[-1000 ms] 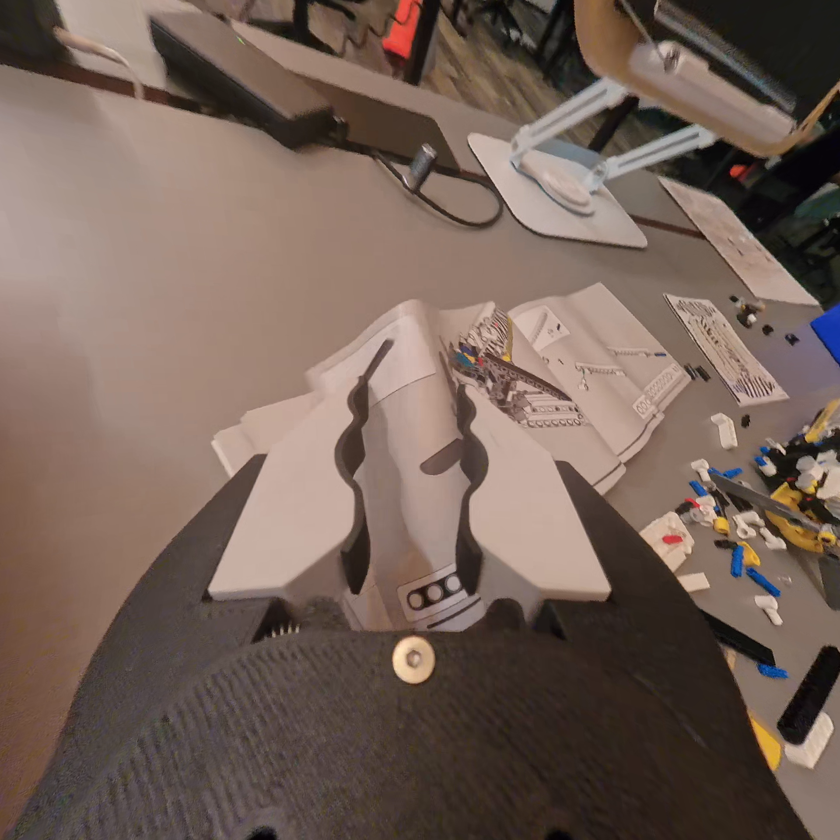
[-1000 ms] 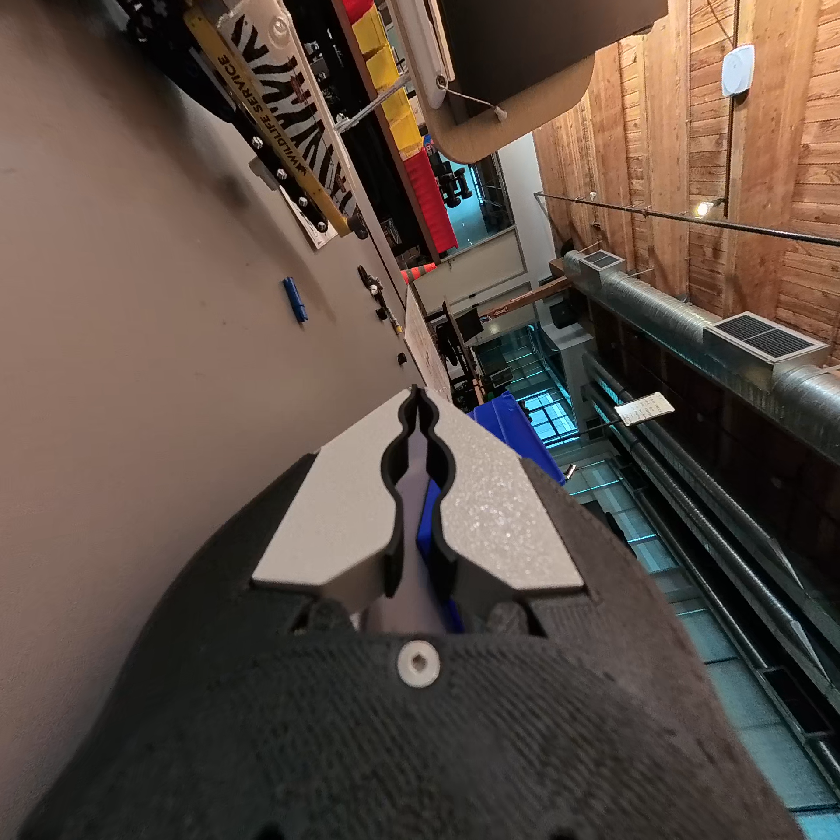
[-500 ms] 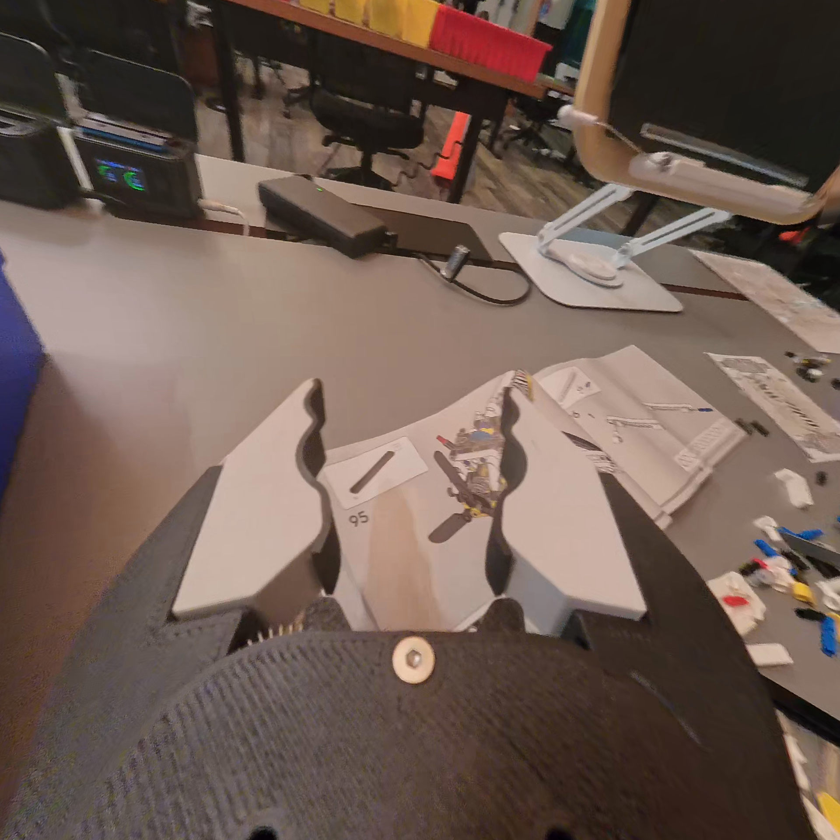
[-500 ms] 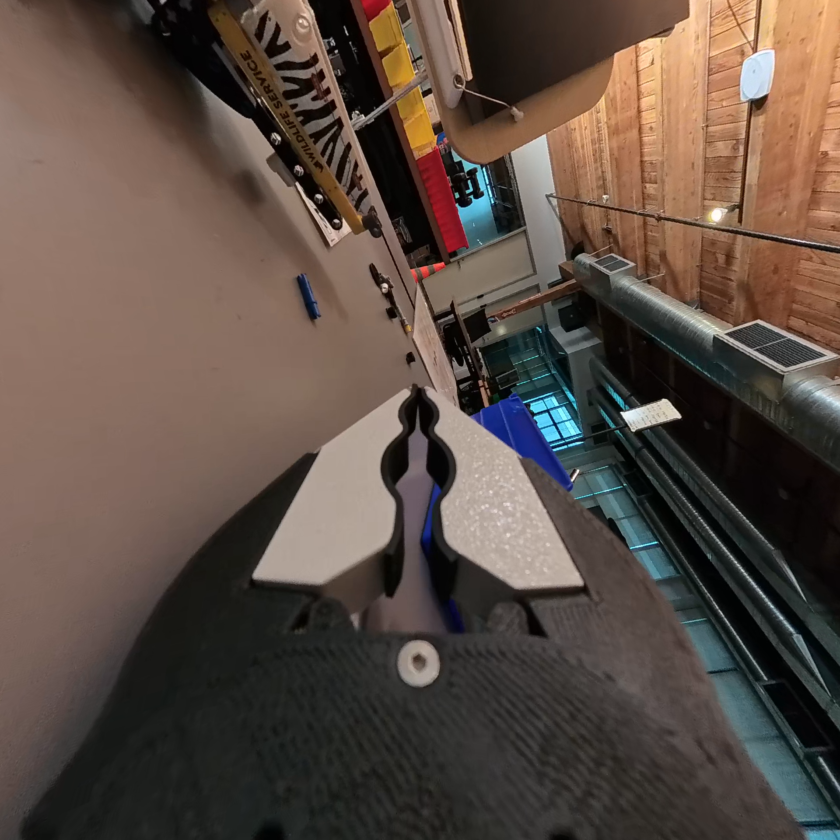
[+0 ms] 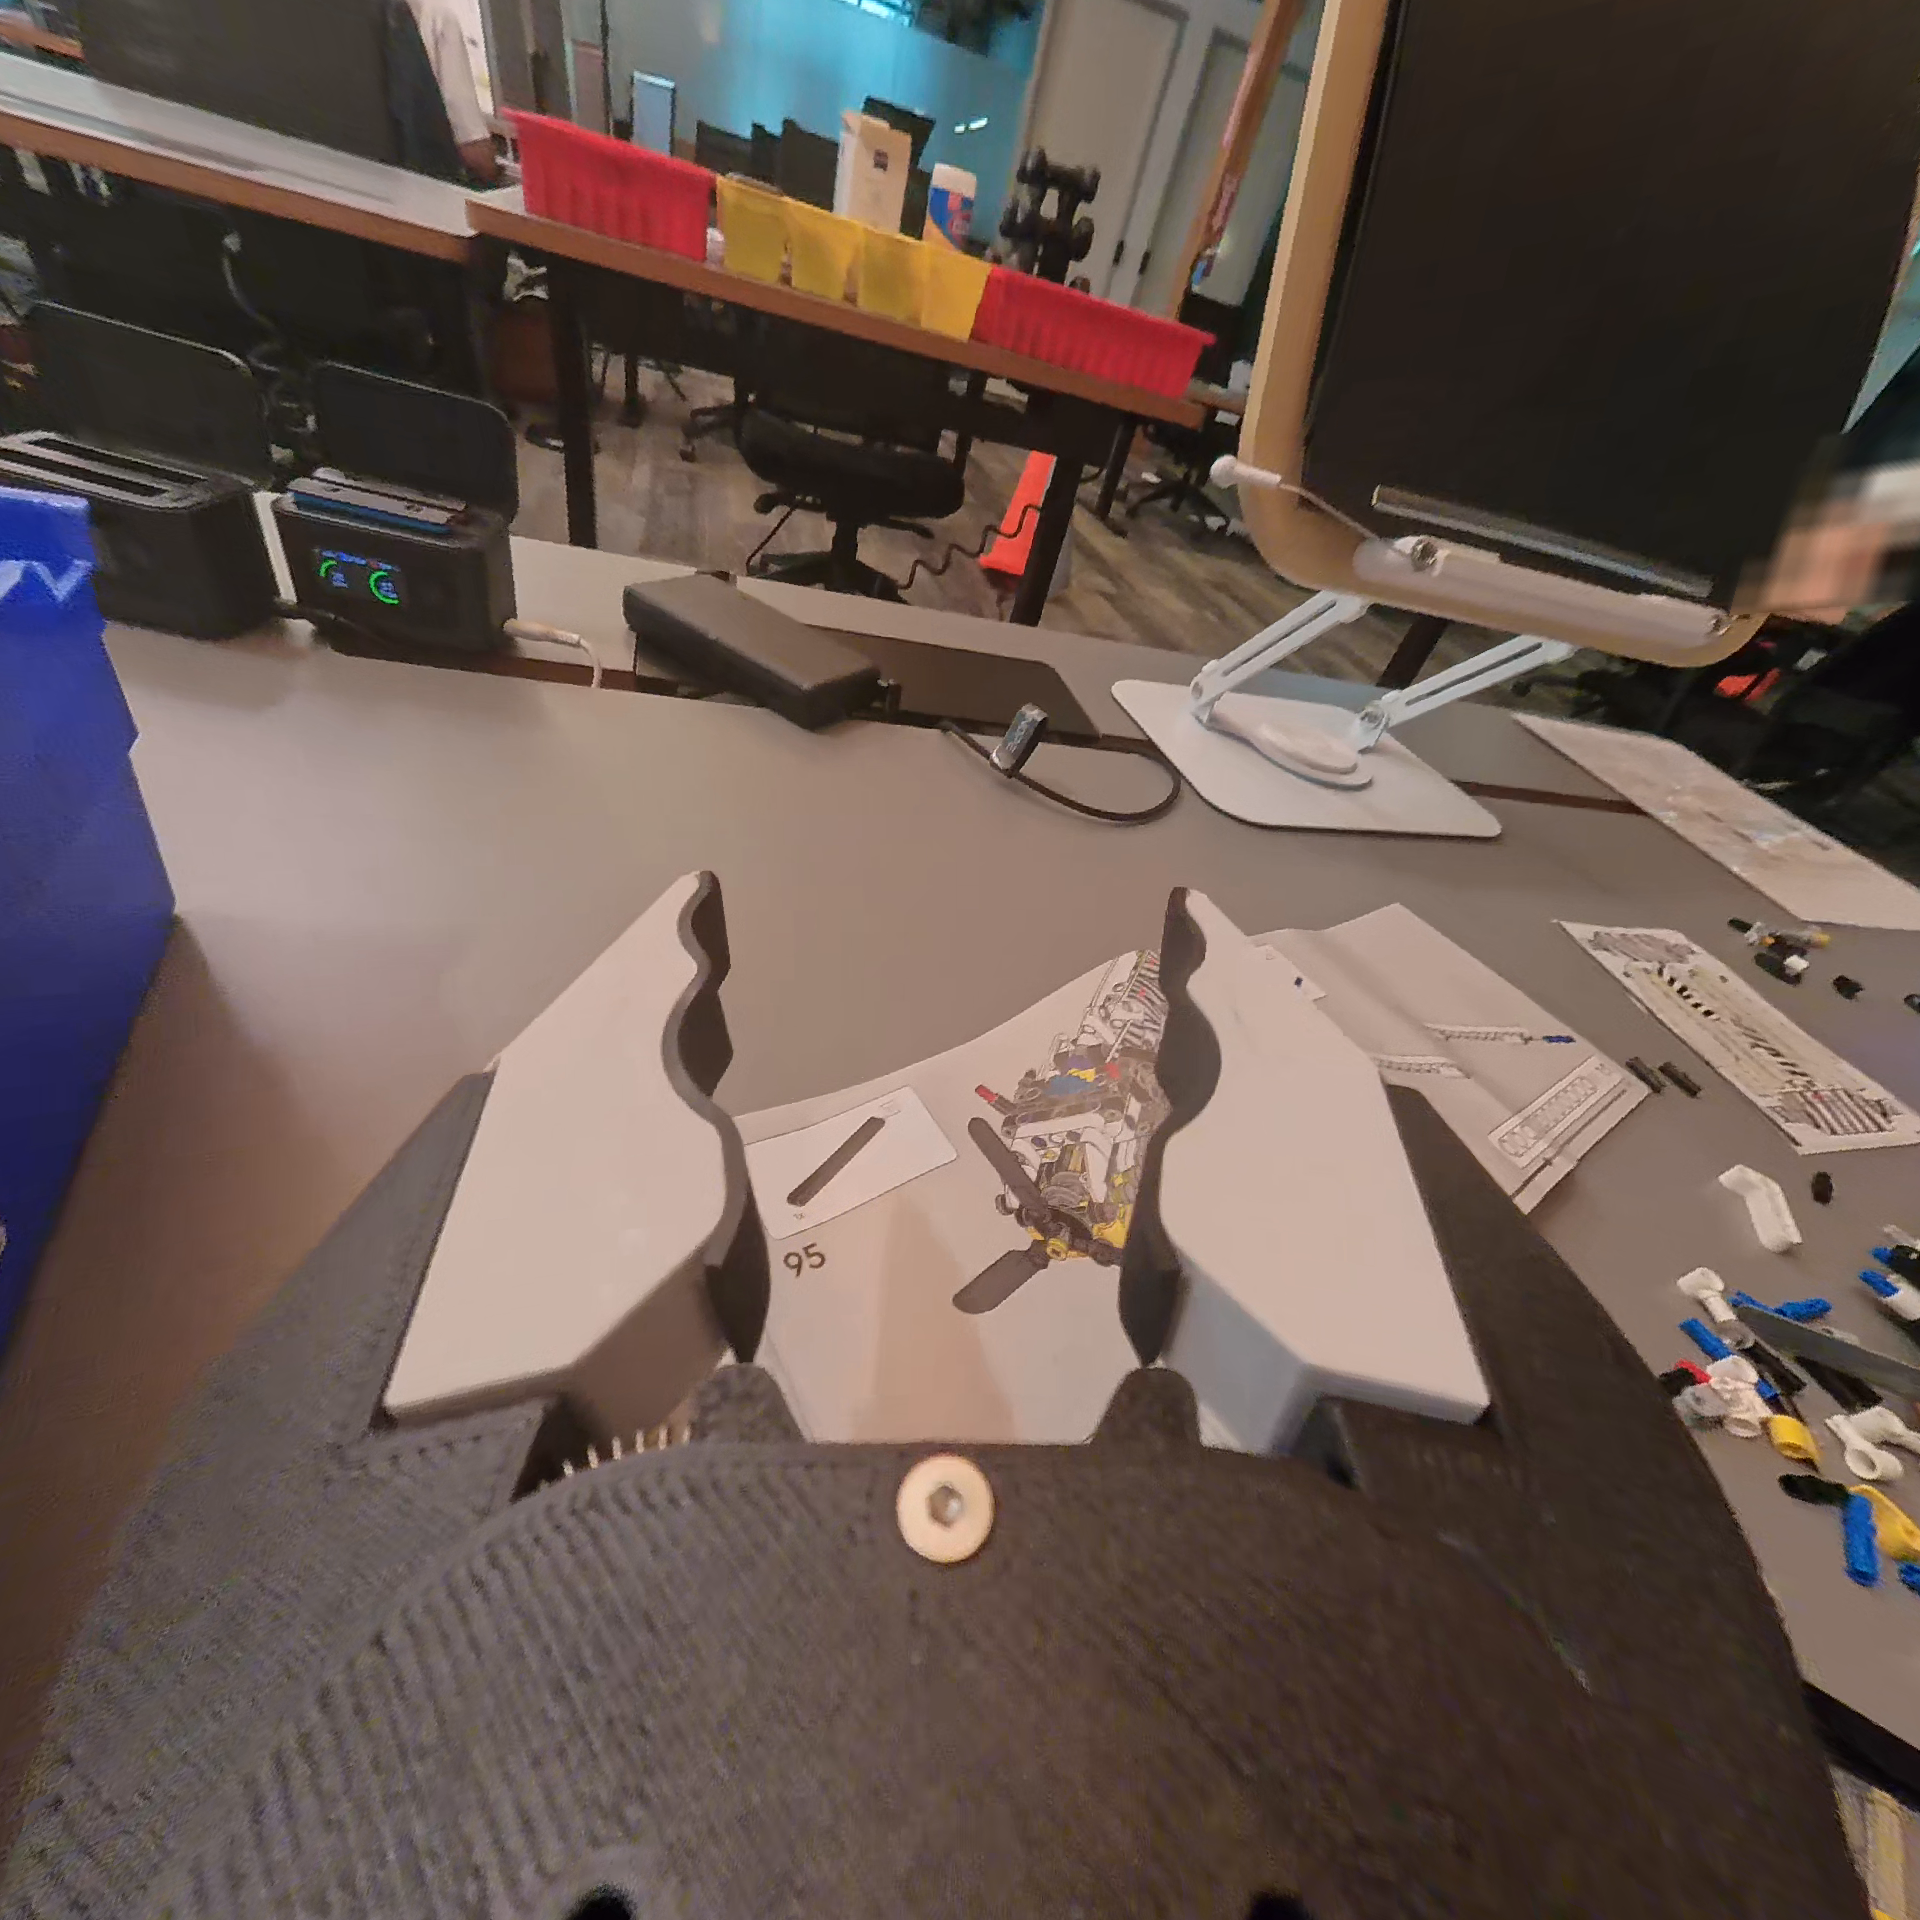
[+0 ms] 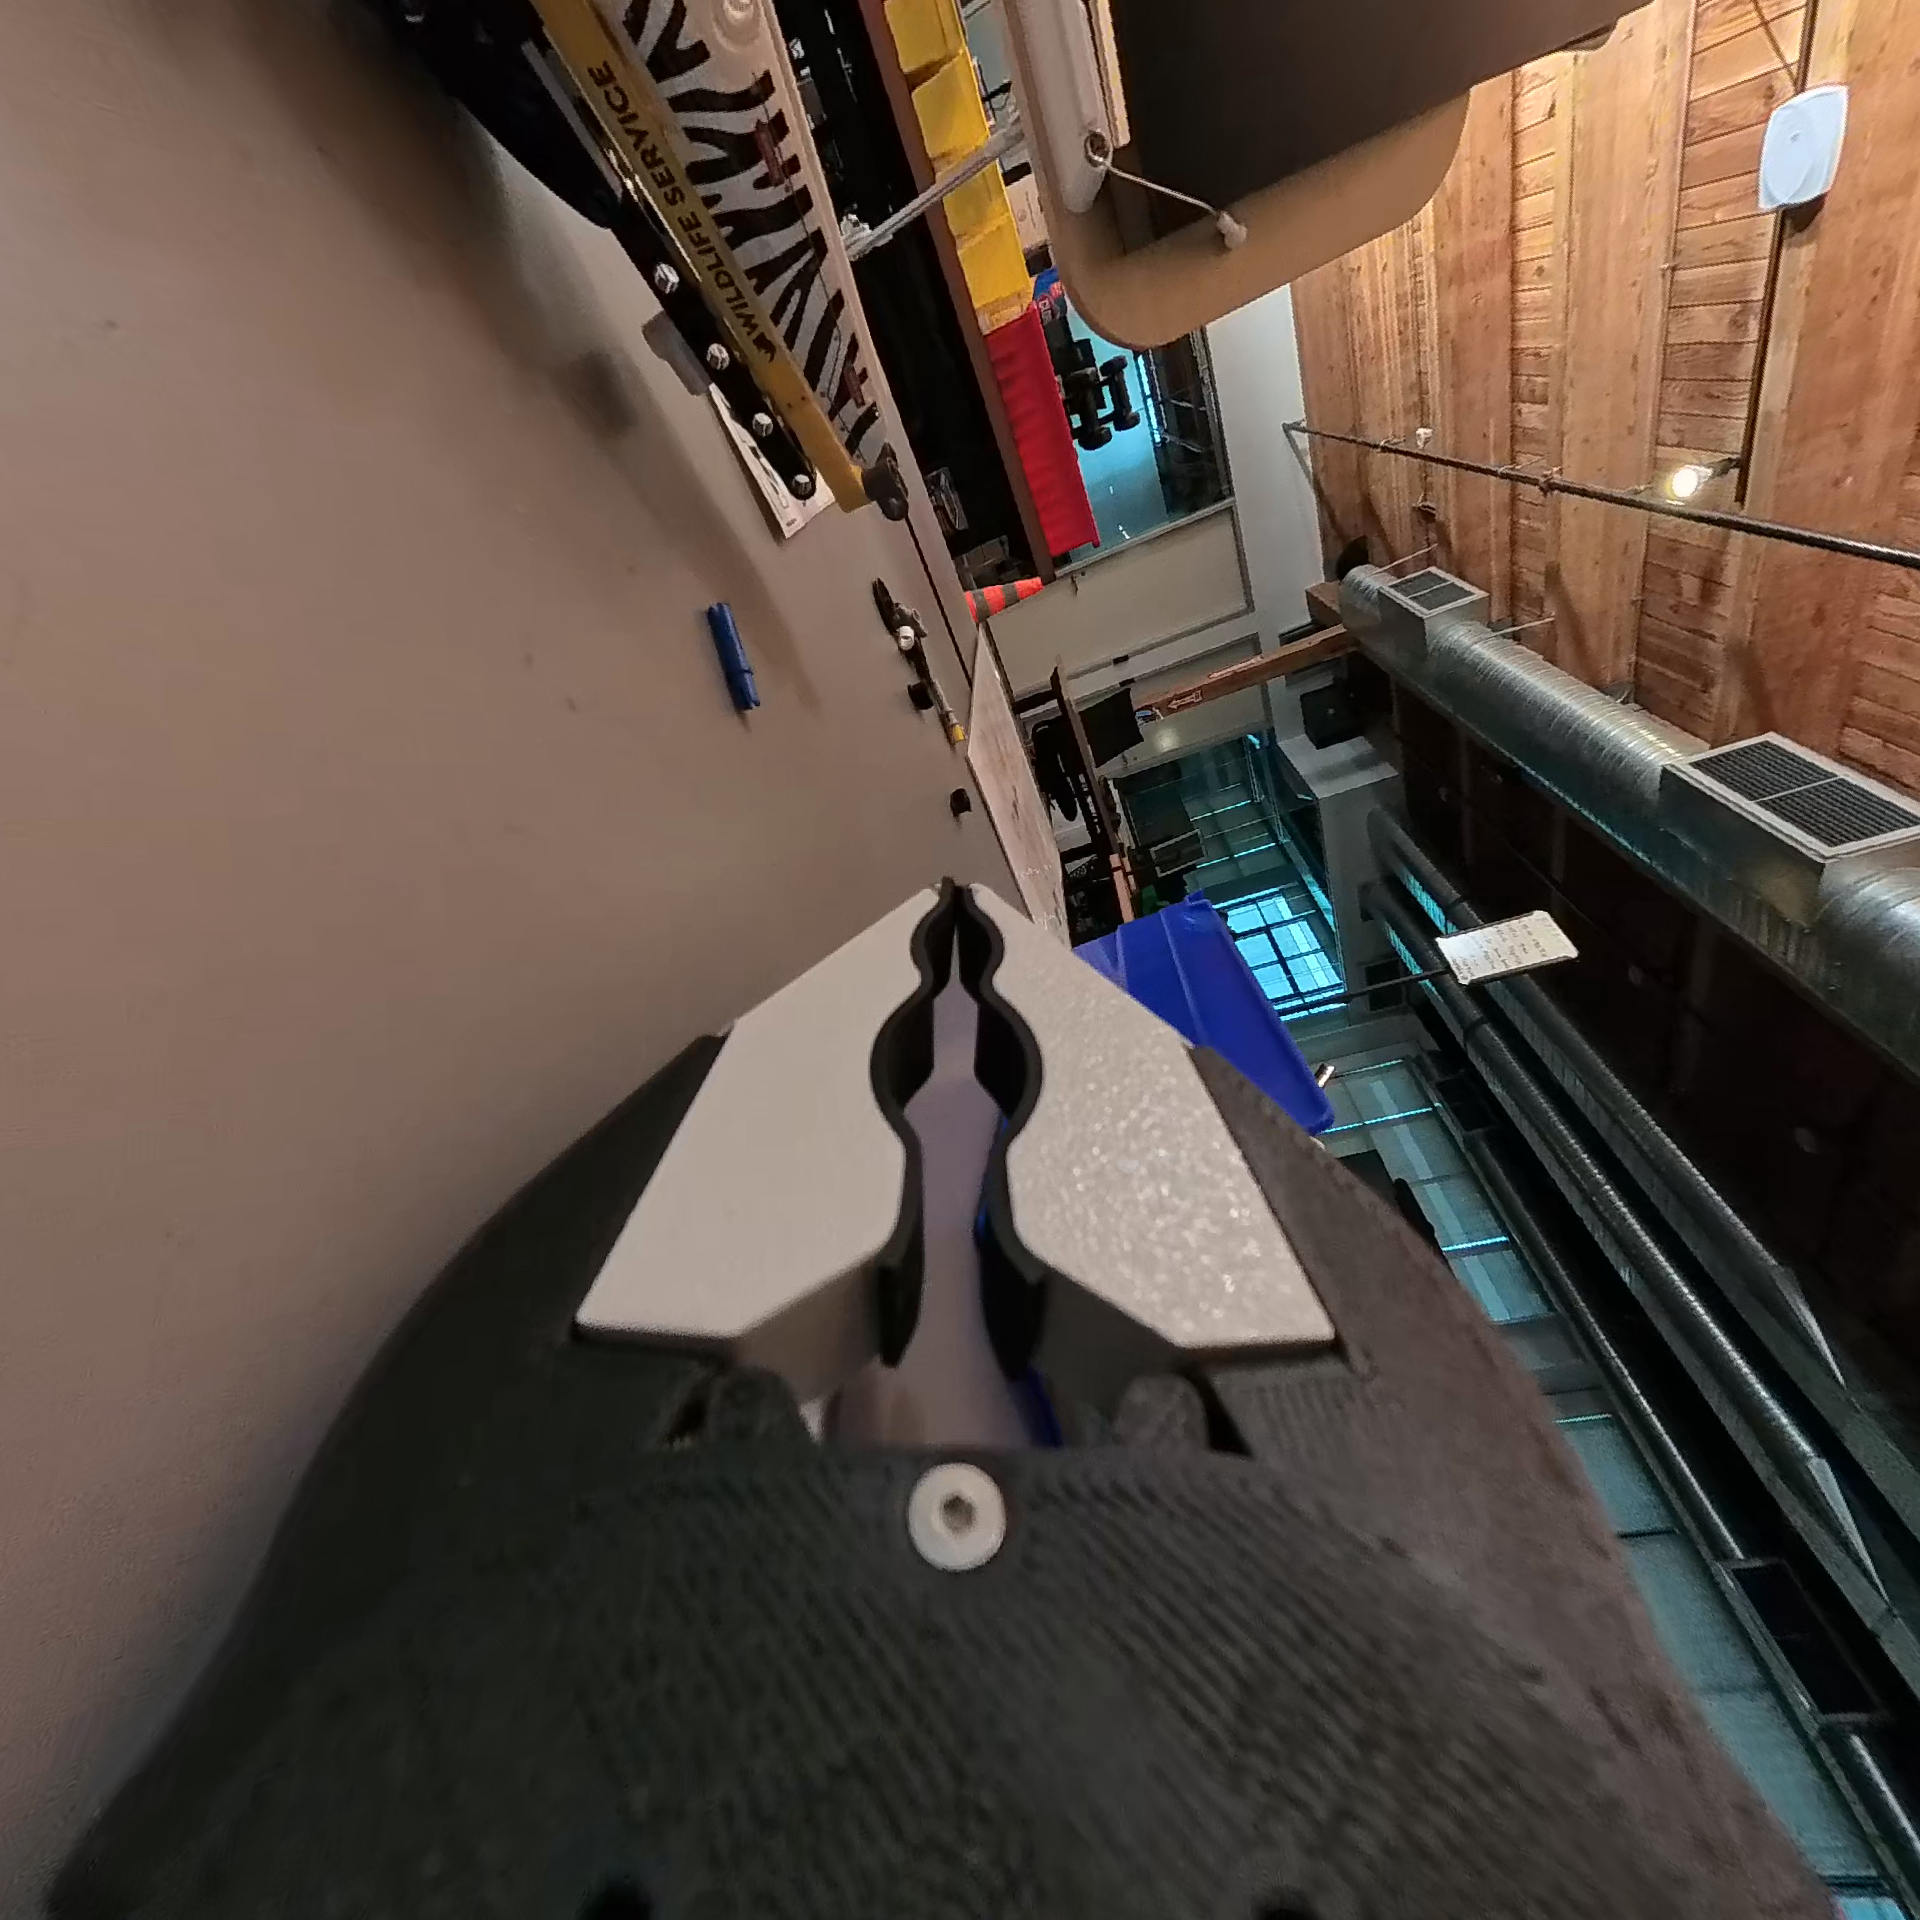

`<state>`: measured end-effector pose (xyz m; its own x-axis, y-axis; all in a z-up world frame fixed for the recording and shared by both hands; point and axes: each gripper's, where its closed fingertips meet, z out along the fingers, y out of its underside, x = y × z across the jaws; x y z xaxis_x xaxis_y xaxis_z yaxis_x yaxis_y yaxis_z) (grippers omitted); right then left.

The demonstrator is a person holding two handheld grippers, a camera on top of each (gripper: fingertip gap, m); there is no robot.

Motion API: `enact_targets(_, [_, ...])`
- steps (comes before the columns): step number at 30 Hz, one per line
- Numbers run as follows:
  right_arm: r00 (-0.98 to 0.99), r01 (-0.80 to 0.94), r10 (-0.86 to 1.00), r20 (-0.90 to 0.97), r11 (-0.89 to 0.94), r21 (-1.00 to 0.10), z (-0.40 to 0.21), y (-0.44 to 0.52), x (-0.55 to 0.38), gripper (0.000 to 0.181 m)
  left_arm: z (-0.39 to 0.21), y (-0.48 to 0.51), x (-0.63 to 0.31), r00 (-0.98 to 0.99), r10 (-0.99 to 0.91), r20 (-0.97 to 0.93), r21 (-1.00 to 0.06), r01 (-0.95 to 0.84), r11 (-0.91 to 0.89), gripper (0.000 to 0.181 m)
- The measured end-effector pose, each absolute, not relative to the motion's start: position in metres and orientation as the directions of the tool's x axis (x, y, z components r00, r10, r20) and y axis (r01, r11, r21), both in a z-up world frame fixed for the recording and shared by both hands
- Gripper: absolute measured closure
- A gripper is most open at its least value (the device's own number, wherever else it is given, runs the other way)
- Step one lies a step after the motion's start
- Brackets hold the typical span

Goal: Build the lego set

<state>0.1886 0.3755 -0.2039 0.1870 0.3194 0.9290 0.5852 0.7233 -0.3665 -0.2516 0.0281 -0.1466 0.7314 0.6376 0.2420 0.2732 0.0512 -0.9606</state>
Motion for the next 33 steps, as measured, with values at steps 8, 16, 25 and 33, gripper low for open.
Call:
enact_targets(8, [0.181, 0.585, 0.319, 0.93, 0.726, -0.363, -0.205, 0.375, 0.188, 0.181, -0.15, 0.039, -0.243, 0.765, 0.596, 0.243, -0.958, 0.287, 0.022, 0.101])
enact_targets(16, [0.173, 0.594, 0.321, 0.931, 0.72, -0.358, -0.207, 0.376, 0.188, 0.181, -0.156, 0.045, -0.242, 0.774, 0.619, 0.134, -0.97, 0.232, -0.079, 0.125])
enact_targets(25, [0.166, 0.599, 0.322, 0.932, 0.718, -0.355, -0.208, 0.377, 0.187, 0.181, -0.156, 0.048, -0.24, 0.78, 0.614, 0.119, -0.972, 0.218, -0.089, 0.134])
enact_targets(33, [0.164, 0.599, 0.322, 0.932, 0.718, -0.354, -0.208, 0.377, 0.187, 0.181, -0.156, 0.05, -0.237, 0.792, 0.6, 0.11, -0.972, 0.211, -0.099, 0.136])
